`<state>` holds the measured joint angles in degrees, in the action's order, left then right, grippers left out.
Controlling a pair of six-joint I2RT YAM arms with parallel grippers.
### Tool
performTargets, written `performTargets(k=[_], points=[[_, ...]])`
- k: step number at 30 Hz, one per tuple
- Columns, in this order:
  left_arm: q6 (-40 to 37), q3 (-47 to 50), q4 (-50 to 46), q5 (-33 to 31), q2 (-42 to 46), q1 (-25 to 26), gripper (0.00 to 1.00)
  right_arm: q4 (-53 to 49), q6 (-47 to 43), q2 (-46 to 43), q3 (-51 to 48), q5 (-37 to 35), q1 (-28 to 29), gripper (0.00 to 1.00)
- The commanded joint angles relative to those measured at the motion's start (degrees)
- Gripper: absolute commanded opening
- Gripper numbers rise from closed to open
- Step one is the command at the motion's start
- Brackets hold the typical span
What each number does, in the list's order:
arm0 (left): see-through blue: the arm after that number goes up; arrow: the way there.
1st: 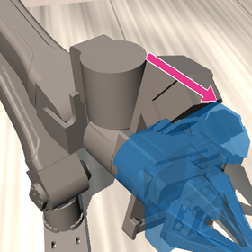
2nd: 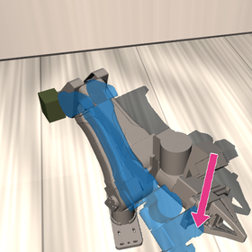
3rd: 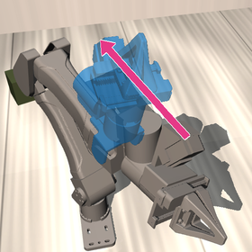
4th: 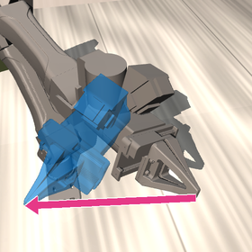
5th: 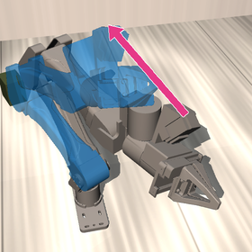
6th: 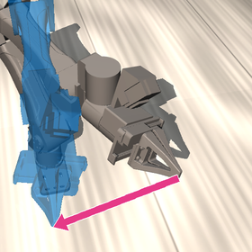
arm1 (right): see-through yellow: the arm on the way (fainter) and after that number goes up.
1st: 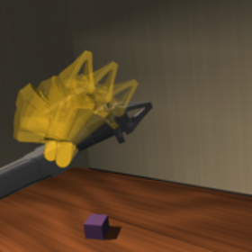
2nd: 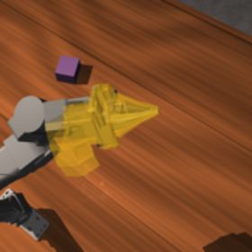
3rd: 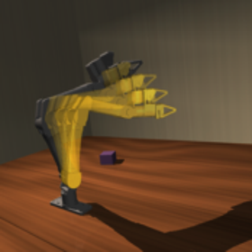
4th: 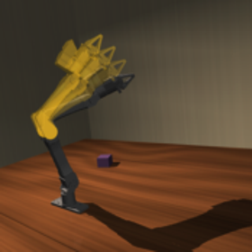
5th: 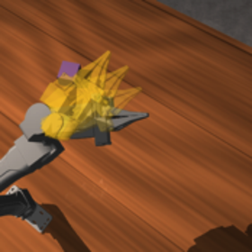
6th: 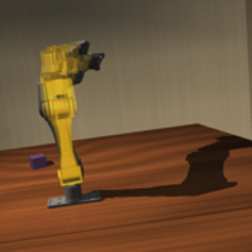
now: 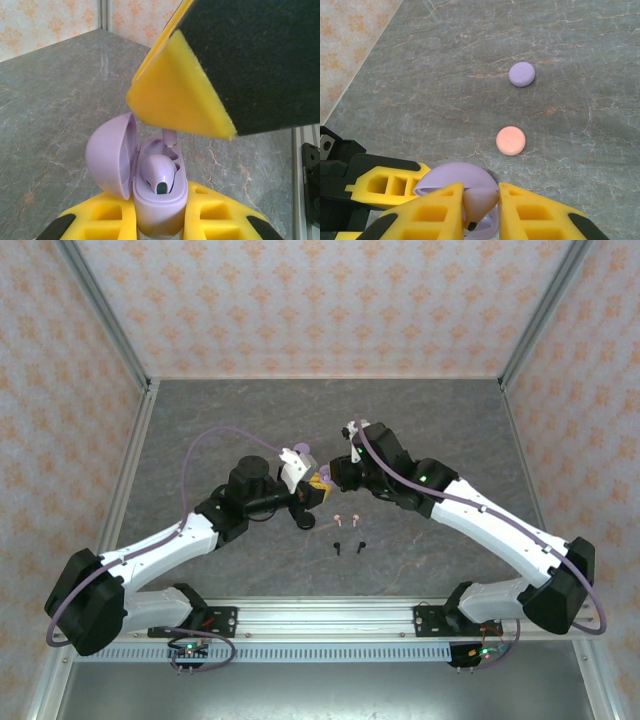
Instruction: Insert the wireless bluetooth earbuds into the charging case
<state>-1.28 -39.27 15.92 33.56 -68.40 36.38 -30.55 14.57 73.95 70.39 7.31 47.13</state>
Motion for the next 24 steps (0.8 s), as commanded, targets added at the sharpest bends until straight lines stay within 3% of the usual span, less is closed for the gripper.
performTargets(k=[1, 24], points=[[0.8, -1.3, 2.4, -0.3, 1.7, 0.4, 0.0, 1.1, -0.2, 0.3, 1.2, 0.4, 0.4, 0.21], [1.6, -1.6, 3.7, -0.1, 1.9, 0.4, 0.0, 1.6, 1.5, 1.1, -0.3, 7.4, 0.4, 0.22]])
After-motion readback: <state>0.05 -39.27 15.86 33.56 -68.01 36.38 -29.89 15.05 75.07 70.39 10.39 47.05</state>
